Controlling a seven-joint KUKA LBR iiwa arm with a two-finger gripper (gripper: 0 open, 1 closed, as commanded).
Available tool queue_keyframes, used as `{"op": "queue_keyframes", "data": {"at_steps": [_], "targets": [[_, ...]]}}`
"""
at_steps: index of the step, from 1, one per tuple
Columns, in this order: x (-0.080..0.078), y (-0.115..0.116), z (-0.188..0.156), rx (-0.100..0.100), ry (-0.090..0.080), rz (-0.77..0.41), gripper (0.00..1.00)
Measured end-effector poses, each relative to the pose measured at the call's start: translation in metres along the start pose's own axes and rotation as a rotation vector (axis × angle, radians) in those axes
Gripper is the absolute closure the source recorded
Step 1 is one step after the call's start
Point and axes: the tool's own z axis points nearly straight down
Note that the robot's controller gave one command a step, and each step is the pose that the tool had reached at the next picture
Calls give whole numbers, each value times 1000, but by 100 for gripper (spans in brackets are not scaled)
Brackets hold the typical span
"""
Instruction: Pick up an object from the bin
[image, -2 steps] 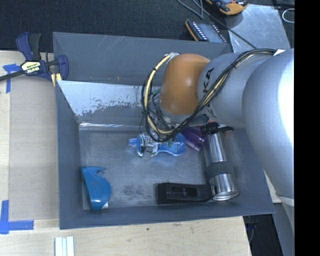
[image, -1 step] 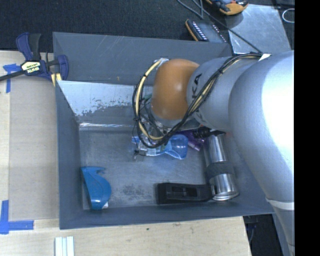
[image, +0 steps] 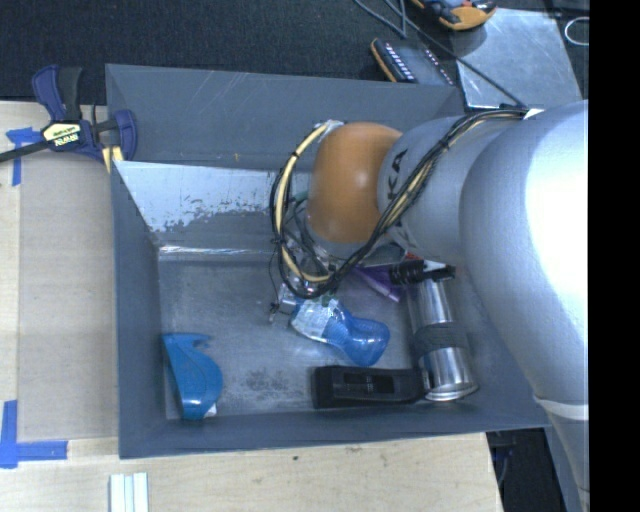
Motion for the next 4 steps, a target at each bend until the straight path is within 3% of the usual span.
{"op": "queue_keyframes", "data": {"at_steps": [1,2,3,4], "targets": [[-3,-14,-90,0,-3,19,0],[-16,-38,-17,2,2,27,0],[-7,-72,-22,-1,-4,101,0],[-30,-89,-4,1,-1,110,0]]}}
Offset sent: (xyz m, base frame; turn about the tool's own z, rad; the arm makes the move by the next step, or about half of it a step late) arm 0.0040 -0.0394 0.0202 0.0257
